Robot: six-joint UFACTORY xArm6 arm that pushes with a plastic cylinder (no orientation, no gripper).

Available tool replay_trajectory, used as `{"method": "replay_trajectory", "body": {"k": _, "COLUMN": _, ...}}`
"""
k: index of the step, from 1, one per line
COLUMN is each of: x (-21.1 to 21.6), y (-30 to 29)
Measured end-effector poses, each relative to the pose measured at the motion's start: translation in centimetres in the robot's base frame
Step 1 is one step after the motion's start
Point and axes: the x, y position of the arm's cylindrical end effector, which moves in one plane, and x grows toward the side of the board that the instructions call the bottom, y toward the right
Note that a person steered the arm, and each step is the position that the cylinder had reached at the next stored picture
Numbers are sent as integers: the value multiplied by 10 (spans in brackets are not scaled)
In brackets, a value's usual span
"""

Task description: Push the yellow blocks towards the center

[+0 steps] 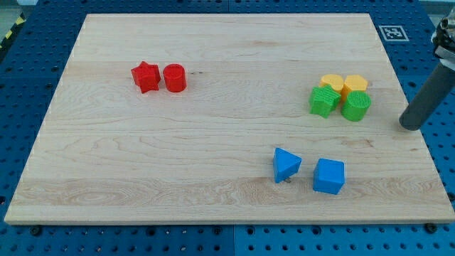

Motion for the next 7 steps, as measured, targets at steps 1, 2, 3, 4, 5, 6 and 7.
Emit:
{"method": "replay_trajectory", "body": {"k": 1, "x": -28, "y": -1}}
{"method": "replay_trajectory", "body": {"k": 2, "x": -58, "y": -21}}
{"method": "replay_trajectory", "body": {"k": 3, "x": -64, "y": -58}}
{"method": "replay_trajectory", "body": {"k": 4, "x": -64, "y": -88}}
{"method": "replay_trajectory", "body": {"k": 5, "x": -67, "y": -113}}
{"method": "replay_trajectory", "body": {"k": 6, "x": -68, "y": -140}}
{"method": "replay_trajectory", "body": {"k": 7, "x": -65, "y": -150}}
